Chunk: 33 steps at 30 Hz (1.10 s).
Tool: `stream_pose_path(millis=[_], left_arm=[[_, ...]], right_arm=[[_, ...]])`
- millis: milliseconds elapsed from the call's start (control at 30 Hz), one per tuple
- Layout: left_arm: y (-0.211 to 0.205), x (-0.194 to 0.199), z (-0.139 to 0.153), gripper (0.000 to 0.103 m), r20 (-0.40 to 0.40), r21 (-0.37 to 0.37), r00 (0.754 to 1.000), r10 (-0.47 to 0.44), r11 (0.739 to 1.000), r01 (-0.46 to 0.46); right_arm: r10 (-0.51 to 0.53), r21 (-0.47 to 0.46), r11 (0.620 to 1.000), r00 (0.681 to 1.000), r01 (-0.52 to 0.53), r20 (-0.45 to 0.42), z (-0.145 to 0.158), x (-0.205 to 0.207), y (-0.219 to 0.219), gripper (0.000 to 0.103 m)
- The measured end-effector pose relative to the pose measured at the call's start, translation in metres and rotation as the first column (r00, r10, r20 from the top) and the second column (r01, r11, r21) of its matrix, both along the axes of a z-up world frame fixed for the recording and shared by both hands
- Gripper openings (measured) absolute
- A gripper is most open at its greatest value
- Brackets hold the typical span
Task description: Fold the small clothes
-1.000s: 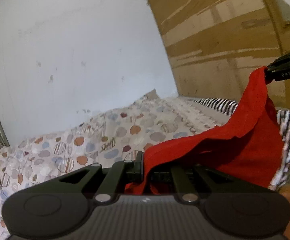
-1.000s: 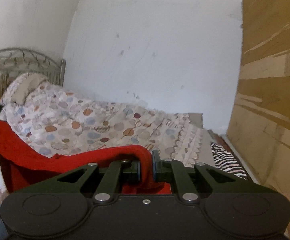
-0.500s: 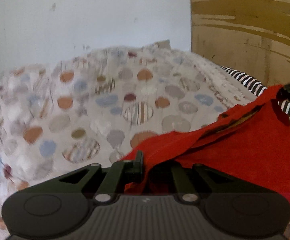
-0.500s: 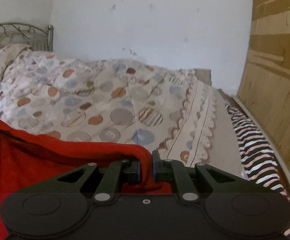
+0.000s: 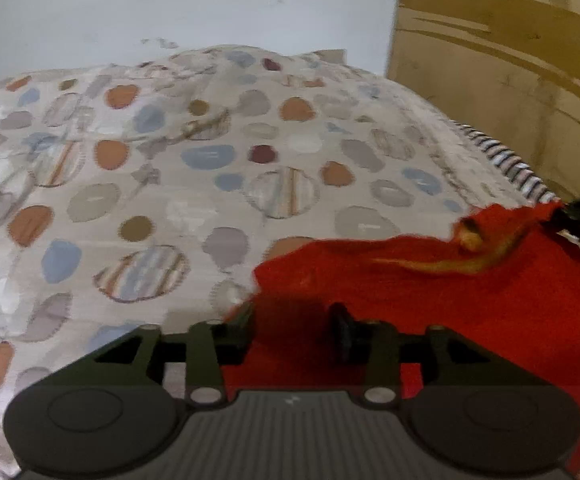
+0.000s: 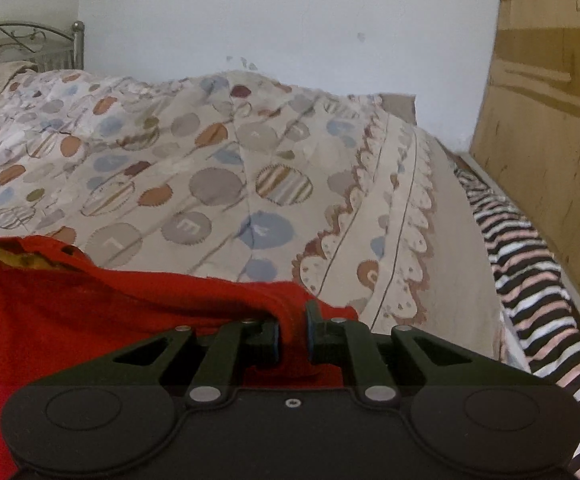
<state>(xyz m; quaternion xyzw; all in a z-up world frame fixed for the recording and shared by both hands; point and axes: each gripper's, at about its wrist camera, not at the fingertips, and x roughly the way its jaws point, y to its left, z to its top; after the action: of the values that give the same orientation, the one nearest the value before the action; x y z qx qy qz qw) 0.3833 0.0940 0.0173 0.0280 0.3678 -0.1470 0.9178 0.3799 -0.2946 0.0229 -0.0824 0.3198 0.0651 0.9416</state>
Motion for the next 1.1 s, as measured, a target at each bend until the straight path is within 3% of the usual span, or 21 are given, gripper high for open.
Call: stream_pose_path(millis=[67, 233, 367, 533, 600, 667, 767, 900, 1000, 1100], left_arm=[[0.007, 0.001, 0.002, 0.073, 0.010, -0.010, 0.999, 0.052, 0.999, -0.052], [0.032, -0.005, 0.007, 0.091, 0.020, -0.099, 0.990, 0.138, 0.986, -0.135], [0.045, -0.019, 0.007, 0.102, 0.028, -0.144, 0.985, 0.173, 0.975, -0.167], [0.044, -0.044, -0.005, 0.102, 0.031, -0.131, 0.975, 0.218, 0.968, -0.213], [0.042, -0.053, -0.012, 0.102, 0.028, -0.122, 0.974, 0.225, 0.968, -0.220], [0.040, -0.064, -0.015, 0.102, 0.051, -0.137, 0.973, 0.227, 0.966, -0.218], [0.037, -0.079, -0.015, 0.102, 0.108, -0.157, 0.972, 0.210, 0.969, -0.192], [0.028, -0.092, -0.011, 0.102, 0.153, -0.172, 0.976, 0.157, 0.977, -0.130], [0.015, -0.092, -0.014, 0.102, 0.159, -0.113, 0.981, 0.110, 0.989, -0.093], [0.005, -0.091, -0.021, 0.102, 0.166, -0.044, 0.979, 0.122, 0.992, -0.116]], right_arm=[[0.005, -0.018, 1.000, 1.000, -0.005, -0.002, -0.003, 0.000, 0.002, 0.014], [0.007, -0.050, 0.999, 1.000, -0.007, 0.002, -0.003, -0.001, 0.003, 0.019], [-0.029, -0.033, 0.999, 1.000, 0.029, -0.001, 0.003, 0.000, -0.007, 0.044], [-0.093, 0.040, 0.995, 0.996, 0.093, -0.013, 0.009, -0.001, -0.034, 0.067], [-0.145, 0.081, 0.986, 0.989, 0.146, -0.017, 0.010, -0.003, -0.048, 0.085], [-0.189, 0.142, 0.971, 0.981, 0.192, -0.033, 0.011, -0.006, -0.064, 0.091], [-0.214, 0.206, 0.953, 0.976, 0.220, -0.051, 0.009, -0.013, -0.079, 0.092], [-0.153, 0.226, 0.961, 0.988, 0.157, -0.035, 0.006, -0.029, -0.074, 0.095], [-0.076, 0.210, 0.975, 0.997, 0.078, -0.016, 0.001, -0.040, -0.059, 0.099], [-0.018, 0.137, 0.990, 1.000, 0.016, 0.013, -0.006, -0.047, -0.041, 0.100]])
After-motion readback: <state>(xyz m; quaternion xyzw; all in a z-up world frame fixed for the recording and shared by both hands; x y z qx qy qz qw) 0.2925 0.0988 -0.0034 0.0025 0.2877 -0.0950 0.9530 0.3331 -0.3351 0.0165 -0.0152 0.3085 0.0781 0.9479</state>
